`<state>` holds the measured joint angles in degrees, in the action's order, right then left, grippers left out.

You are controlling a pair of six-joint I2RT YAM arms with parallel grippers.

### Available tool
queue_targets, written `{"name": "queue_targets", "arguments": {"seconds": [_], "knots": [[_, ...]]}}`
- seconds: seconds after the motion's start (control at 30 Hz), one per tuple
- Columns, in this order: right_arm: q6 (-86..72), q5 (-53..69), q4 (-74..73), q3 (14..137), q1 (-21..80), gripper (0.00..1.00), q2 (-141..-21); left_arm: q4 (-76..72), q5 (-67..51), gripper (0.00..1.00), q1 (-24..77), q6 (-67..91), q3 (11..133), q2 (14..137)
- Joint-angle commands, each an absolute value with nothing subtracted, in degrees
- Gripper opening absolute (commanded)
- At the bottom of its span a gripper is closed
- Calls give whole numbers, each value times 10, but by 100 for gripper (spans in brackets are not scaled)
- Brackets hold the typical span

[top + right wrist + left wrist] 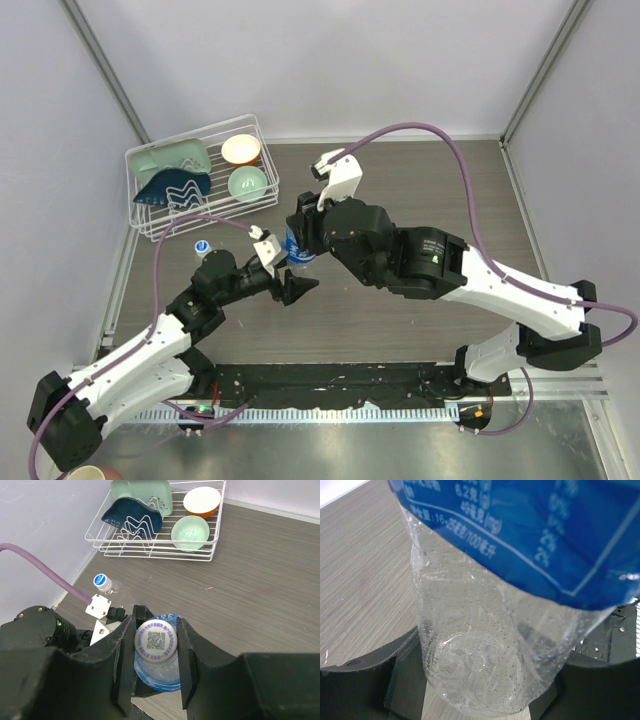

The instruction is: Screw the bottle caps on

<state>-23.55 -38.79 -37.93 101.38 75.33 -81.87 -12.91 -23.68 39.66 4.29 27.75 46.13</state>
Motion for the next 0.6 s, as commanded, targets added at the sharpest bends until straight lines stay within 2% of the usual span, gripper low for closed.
{"name": "queue_targets", "arguments": {"seconds": [0.0,0.03,0.07,0.27,0.57], "knots": [[-260,-381,-509,1016,781,27,-855,-244,-168,0,386,76,301,440],[-254,-374,-506,1020,781,40,-856,-245,-170,0,386,81,299,439],[-244,-370,-499,1025,782,47,-857,-243,-175,0,386,83,296,439],[-204,-359,-489,1085,782,57,-853,-240,-189,0,386,88,287,439],[-114,-296,-508,1228,782,63,-843,-235,-204,0,385,91,266,431]]}}
